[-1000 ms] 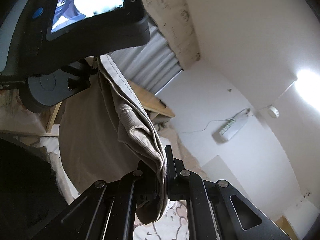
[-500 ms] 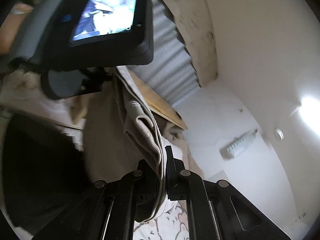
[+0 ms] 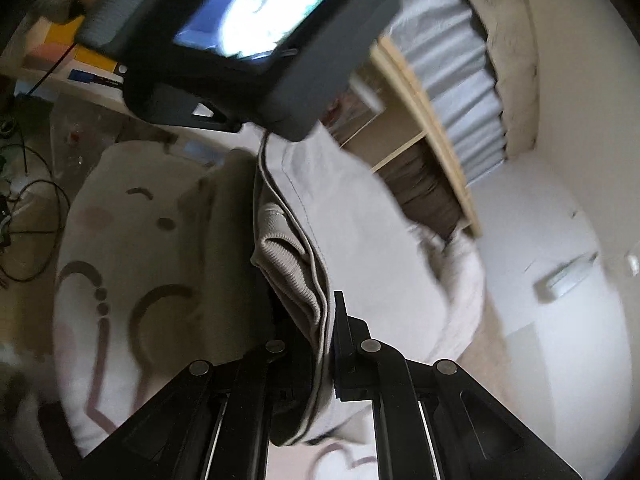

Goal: Fold clothes
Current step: 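Lower the folded T-shirt onto the clothes stack and open both grippers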

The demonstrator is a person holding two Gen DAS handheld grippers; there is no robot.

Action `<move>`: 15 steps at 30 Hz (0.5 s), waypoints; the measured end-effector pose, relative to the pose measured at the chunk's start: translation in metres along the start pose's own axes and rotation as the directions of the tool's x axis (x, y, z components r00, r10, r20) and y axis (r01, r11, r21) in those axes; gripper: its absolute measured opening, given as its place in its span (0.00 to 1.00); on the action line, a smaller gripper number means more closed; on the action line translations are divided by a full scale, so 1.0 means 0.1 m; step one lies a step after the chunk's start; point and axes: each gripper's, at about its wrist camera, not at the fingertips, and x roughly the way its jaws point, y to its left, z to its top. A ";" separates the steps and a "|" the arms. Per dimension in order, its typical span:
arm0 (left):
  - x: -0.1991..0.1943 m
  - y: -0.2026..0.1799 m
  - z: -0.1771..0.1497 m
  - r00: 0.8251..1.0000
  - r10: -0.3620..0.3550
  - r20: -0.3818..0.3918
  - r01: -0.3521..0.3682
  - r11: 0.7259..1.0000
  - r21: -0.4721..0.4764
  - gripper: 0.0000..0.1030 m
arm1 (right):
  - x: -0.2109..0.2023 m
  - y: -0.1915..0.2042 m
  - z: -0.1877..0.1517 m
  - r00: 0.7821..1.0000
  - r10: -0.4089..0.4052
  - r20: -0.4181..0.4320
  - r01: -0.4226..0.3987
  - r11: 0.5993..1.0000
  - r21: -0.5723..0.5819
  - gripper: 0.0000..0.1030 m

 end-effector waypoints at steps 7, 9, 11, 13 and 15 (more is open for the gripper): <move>0.13 -0.25 -0.47 0.992 -0.034 -0.121 0.038 0.999 0.034 0.34 | 0.03 0.11 -0.19 0.992 0.124 0.000 -0.123 0.989 0.084 0.29; 0.16 -0.26 -0.63 0.981 -0.062 -0.183 0.063 0.998 -0.002 0.34 | -0.09 0.16 -0.23 0.979 0.203 0.017 -0.204 0.975 0.084 0.40; 0.14 -0.21 -0.76 0.968 -0.105 -0.229 0.091 0.993 -0.072 0.34 | -0.22 0.20 -0.26 0.959 0.282 0.034 -0.284 0.956 0.081 0.41; 0.04 0.03 -0.75 0.961 -0.162 -0.226 0.107 0.966 -0.236 0.34 | -0.34 0.14 -0.35 0.921 0.385 0.061 -0.390 0.913 0.122 0.41; -0.06 0.35 -0.67 0.956 -0.219 -0.195 0.120 0.899 -0.421 0.34 | -0.47 -0.03 -0.43 0.889 0.444 0.113 -0.458 0.869 0.184 0.41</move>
